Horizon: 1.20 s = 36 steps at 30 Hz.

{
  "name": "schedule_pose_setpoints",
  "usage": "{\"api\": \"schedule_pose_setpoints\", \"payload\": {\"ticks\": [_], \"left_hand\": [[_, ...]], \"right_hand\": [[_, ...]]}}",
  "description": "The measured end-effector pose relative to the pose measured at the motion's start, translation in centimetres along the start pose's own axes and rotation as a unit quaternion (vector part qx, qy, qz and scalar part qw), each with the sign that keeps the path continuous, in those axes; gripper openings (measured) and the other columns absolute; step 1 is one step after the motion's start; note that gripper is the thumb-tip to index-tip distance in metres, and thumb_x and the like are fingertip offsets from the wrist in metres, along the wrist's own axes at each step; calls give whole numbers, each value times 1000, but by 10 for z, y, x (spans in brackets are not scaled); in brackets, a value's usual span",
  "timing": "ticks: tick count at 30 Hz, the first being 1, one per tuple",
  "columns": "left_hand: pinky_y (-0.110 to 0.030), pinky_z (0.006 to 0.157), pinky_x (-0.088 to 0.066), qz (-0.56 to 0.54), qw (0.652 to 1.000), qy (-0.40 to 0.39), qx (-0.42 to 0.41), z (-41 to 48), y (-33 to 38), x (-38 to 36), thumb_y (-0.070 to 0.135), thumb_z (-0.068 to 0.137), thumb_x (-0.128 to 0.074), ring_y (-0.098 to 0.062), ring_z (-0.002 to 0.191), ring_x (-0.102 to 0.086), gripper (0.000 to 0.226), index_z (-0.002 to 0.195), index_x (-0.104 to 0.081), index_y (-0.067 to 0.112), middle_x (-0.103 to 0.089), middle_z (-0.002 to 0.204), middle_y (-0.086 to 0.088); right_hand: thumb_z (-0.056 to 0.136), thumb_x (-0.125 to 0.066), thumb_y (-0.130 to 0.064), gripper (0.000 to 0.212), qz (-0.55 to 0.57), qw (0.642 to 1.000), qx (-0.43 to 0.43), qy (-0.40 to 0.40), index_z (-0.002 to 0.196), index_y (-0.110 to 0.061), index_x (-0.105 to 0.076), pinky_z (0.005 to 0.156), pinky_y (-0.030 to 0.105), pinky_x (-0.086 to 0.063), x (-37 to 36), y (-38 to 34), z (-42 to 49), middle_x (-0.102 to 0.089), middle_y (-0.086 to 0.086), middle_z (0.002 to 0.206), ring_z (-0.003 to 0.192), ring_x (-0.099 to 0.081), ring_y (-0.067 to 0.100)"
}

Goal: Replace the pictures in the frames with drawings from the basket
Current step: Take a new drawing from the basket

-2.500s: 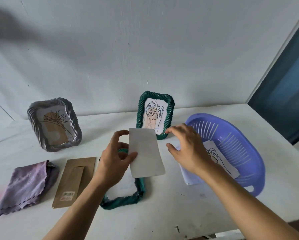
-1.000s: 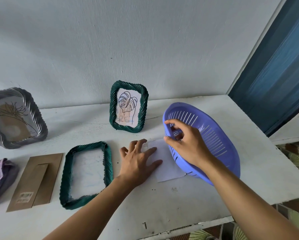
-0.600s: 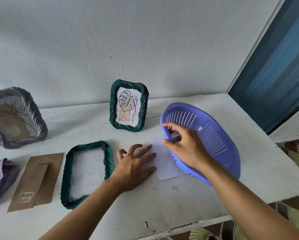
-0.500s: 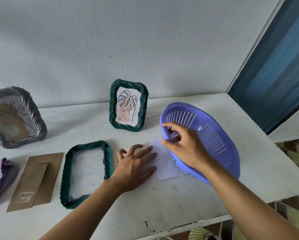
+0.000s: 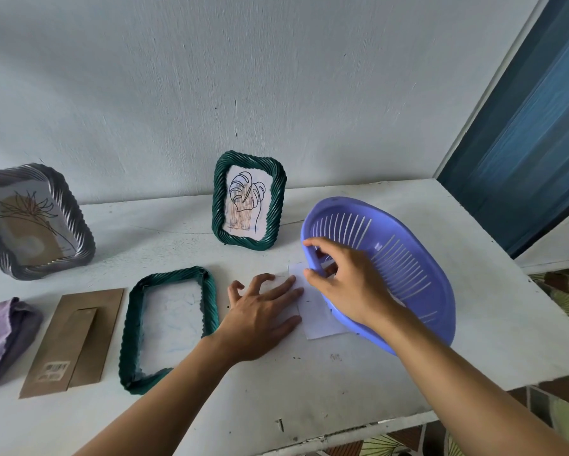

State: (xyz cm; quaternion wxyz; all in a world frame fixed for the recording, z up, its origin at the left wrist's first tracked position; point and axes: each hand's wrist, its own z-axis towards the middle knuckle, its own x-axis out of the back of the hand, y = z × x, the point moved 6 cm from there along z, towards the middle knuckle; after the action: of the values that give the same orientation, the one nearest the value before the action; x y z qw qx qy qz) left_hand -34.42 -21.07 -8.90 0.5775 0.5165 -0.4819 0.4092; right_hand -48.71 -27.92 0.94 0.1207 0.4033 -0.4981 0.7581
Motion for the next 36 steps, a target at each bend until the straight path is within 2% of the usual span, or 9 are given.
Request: {"api": "schedule_pose_setpoints", "payload": {"ticks": [9, 13, 18, 20, 23, 26, 30, 33, 36], "left_hand": [[-54, 105, -20, -12, 1000, -14, 14, -7, 0, -4, 64, 97, -21, -17, 149, -12, 63, 156, -15, 42, -15, 164, 23], [-53, 105, -21, -25, 1000, -7, 17, -8, 1, -2, 66, 91, -13, -16, 148, -15, 68, 154, -21, 43, -18, 164, 21], [-50, 100, -22, -47, 999, 21, 14, -10, 0, 5, 62, 91, -29, -17, 144, -29, 56, 143, -44, 45, -34, 159, 17], [-46, 95, -23, -60, 996, 54, 28, -12, -3, 12, 56, 91, -40, -17, 135, -42, 45, 131, -57, 45, -50, 147, 16], [-40, 88, -22, -86, 988, 111, 66, -13, -7, 28, 48, 91, -56, -13, 116, -54, 25, 114, -66, 42, -65, 116, 18], [-37, 85, -27, -148, 969, 171, 102, -12, -5, 55, 47, 94, -58, -6, 96, -60, 13, 102, -66, 40, -62, 91, 20], [-31, 82, -50, -291, 933, 183, 110, -3, 10, 82, 53, 93, -58, 2, 91, -64, 32, 120, -61, 36, -68, 100, 16], [-16, 77, -50, -308, 932, 156, 106, 7, 20, 81, 50, 89, -67, -1, 92, -67, 55, 139, -51, 32, -68, 112, 12], [-3, 68, -45, -313, 934, 146, 95, 15, 27, 77, 40, 88, -72, 2, 82, -66, 64, 145, -47, 25, -67, 118, 7]], "right_hand": [[88, -68, -32, 35, -54, 998, -15, -12, 119, -26, -53, 79, 32, -51, -14, 1, -6, -67, -12, 104, 84, -66, 12], [89, -68, -37, 33, -58, 998, -19, 0, 117, -23, -56, 78, 32, -50, -12, 1, -7, -70, -8, 105, 85, -67, 15], [93, -61, -47, 32, -58, 998, -17, -2, 115, -24, -57, 78, 35, -53, -12, 1, -7, -71, -8, 105, 86, -68, 16], [97, -55, -48, 28, -58, 998, -34, -7, 109, -24, -60, 76, 36, -52, -12, 5, -5, -72, -8, 100, 83, -68, 16], [101, -49, -40, 28, -32, 997, -64, -15, 85, -19, -59, 68, 46, -52, -14, 18, -3, -67, -1, 74, 67, -61, 22], [100, -54, -29, 16, -15, 996, -85, -38, 93, -21, -66, 71, 41, -55, -17, 27, -5, -71, -7, 82, 71, -65, 15], [97, -59, -25, 10, 29, 994, -109, 6, 93, -22, -68, 75, 40, -57, -10, 32, -5, -66, -16, 81, 77, -68, 11], [97, -57, -19, 12, 68, 989, -131, 18, 92, -22, -67, 70, 37, -60, -4, 34, 0, -70, -9, 80, 71, -69, 9], [98, -55, -13, 14, 118, 981, -149, 23, 94, -18, -68, 59, 24, -58, 3, 32, 2, -72, -4, 84, 68, -71, 8]]}}
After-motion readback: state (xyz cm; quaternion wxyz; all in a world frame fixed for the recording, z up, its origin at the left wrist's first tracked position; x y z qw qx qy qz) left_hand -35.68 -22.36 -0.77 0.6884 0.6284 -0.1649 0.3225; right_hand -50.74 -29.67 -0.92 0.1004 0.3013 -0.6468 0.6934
